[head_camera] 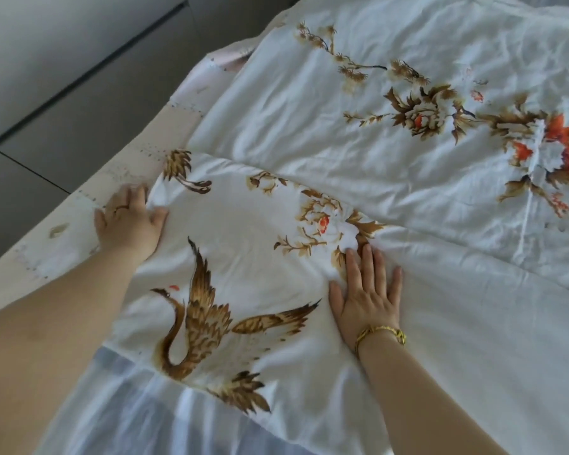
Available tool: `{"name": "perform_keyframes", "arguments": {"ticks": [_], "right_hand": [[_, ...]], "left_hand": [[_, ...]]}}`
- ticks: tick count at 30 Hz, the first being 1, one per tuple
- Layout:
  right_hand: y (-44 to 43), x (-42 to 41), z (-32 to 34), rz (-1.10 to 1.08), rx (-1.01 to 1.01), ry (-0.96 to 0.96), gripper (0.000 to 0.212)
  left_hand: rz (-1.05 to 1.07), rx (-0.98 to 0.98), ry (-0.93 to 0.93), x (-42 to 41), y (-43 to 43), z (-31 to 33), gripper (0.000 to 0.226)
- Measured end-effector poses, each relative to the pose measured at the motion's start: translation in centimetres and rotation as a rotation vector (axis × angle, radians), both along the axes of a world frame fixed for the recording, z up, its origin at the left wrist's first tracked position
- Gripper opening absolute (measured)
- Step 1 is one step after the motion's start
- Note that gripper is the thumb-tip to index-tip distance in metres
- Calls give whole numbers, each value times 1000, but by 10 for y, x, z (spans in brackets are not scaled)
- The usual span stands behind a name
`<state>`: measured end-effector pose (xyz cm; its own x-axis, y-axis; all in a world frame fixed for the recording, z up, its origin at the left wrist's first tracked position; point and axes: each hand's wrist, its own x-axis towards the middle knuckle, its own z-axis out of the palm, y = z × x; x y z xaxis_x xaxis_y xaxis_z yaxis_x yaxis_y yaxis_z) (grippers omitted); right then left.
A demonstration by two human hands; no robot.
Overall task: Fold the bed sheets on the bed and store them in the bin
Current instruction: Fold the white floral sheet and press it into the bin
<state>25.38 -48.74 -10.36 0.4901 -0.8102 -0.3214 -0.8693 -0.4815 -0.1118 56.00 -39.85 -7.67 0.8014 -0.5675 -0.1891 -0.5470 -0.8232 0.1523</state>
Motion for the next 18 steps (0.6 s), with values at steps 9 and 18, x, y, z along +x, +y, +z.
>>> {"name": "perform_keyframes", "arguments": {"ticks": [9,18], "right_hand": [[72,-55,62,-158,399,-251,45],[163,-134,85,-1521,1037,-1132,34]], "left_hand": [[678,-386,375,-91,141,37,44],[1050,-968,1292,-148,107,70,22]]}}
